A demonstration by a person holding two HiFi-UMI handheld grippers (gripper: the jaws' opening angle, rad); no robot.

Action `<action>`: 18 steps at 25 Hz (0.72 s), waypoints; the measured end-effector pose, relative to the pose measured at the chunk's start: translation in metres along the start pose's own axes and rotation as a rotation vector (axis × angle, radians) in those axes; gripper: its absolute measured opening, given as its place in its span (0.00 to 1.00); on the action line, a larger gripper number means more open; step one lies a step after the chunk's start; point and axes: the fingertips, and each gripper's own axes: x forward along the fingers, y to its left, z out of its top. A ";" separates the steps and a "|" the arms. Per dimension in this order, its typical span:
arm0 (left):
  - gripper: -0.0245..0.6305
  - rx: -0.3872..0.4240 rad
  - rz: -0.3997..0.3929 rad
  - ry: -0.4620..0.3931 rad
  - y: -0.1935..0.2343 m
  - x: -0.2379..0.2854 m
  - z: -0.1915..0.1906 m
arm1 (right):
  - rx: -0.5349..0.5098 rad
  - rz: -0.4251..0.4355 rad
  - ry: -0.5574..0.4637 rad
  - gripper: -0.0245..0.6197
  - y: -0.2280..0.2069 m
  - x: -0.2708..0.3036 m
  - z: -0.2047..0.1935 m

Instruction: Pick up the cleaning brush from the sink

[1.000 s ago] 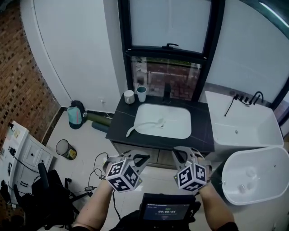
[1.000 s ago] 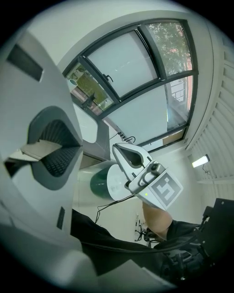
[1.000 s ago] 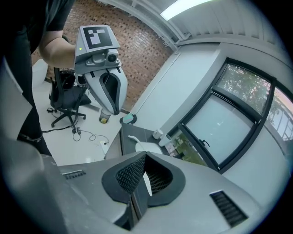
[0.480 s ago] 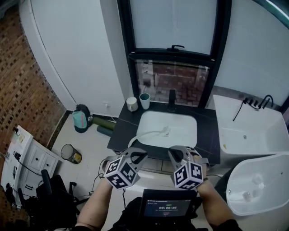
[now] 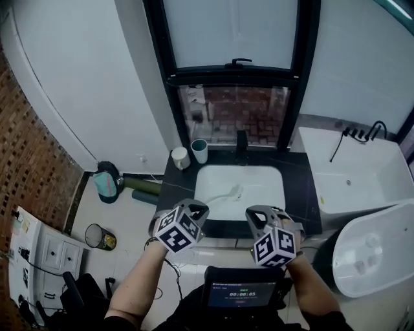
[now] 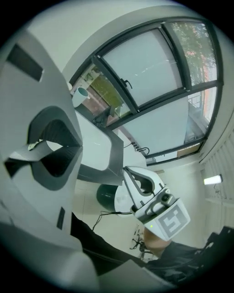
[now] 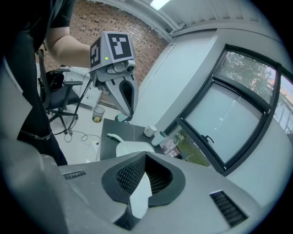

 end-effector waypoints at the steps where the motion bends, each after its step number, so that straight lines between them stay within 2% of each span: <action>1: 0.03 -0.031 -0.020 0.006 0.018 0.011 -0.005 | 0.013 -0.008 0.015 0.01 -0.006 0.010 -0.002; 4: 0.03 -0.131 -0.072 0.043 0.064 0.054 -0.028 | 0.055 -0.033 0.060 0.01 -0.022 0.042 -0.009; 7: 0.06 -0.220 -0.144 0.071 0.092 0.094 -0.047 | 0.114 -0.063 0.093 0.01 -0.033 0.067 -0.018; 10: 0.06 -0.252 -0.179 0.097 0.110 0.122 -0.048 | 0.162 -0.082 0.102 0.01 -0.049 0.086 -0.026; 13: 0.06 -0.270 -0.197 0.105 0.118 0.149 -0.032 | 0.211 -0.068 0.107 0.01 -0.068 0.101 -0.040; 15: 0.06 -0.290 -0.203 0.095 0.126 0.164 -0.020 | 0.267 -0.052 0.114 0.01 -0.082 0.114 -0.047; 18: 0.07 -0.338 -0.197 0.142 0.139 0.187 -0.024 | 0.394 -0.036 0.113 0.01 -0.106 0.140 -0.063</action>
